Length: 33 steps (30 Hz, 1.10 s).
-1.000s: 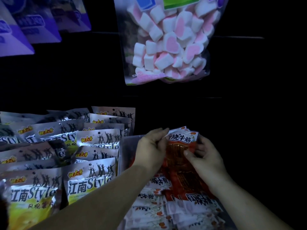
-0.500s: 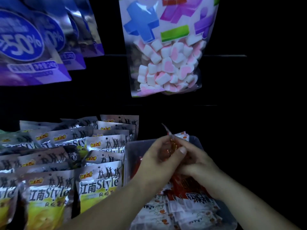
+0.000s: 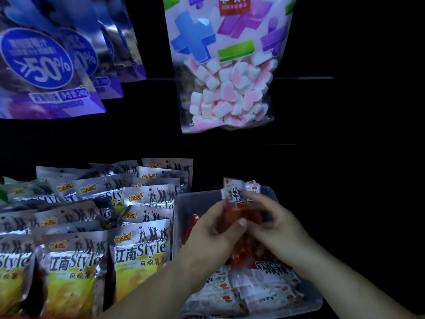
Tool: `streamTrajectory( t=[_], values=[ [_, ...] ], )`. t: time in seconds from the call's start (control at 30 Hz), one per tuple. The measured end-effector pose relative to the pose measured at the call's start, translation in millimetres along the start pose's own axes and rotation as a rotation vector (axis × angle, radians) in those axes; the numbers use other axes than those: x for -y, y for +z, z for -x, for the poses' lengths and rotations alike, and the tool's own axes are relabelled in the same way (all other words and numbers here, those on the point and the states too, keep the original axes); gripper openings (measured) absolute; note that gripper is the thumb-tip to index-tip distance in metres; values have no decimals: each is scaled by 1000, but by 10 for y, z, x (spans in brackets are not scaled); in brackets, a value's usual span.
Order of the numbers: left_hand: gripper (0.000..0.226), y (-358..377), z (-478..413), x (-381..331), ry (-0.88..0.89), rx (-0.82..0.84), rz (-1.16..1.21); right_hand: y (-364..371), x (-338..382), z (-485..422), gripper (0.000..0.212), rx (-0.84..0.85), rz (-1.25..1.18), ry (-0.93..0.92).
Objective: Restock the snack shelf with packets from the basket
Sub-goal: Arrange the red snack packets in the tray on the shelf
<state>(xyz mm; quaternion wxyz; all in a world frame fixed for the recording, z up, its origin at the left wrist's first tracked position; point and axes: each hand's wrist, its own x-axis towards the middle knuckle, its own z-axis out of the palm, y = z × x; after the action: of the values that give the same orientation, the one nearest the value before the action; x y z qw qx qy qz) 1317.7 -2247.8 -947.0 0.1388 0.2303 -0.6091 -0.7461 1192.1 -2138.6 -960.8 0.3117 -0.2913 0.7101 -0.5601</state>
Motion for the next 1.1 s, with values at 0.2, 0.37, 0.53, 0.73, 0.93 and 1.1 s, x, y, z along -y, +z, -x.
streamTrajectory(
  t=[0.2, 0.37, 0.53, 0.73, 0.93, 1.1],
  values=[
    [30, -118, 25, 89, -86, -172, 6, -53, -65, -81, 46, -154, -68, -19],
    [29, -216, 53, 172, -2, -284, -116, -36, -115, -91, 34, -157, -32, -2],
    [25, -196, 73, 156, -5, -325, 15, 15, -136, -109, 40, -148, -26, -49],
    [25, -228, 50, 221, 65, -463, -13, 39, -208, -137, 31, -236, 200, -129],
    [27, -10, 148, 226, 158, -234, -145, 155, 16, -4, 30, 46, -87, -40],
    [40, -22, 136, 264, 216, -277, -289, 221, -60, -22, 27, -150, -137, -40]
  ],
)
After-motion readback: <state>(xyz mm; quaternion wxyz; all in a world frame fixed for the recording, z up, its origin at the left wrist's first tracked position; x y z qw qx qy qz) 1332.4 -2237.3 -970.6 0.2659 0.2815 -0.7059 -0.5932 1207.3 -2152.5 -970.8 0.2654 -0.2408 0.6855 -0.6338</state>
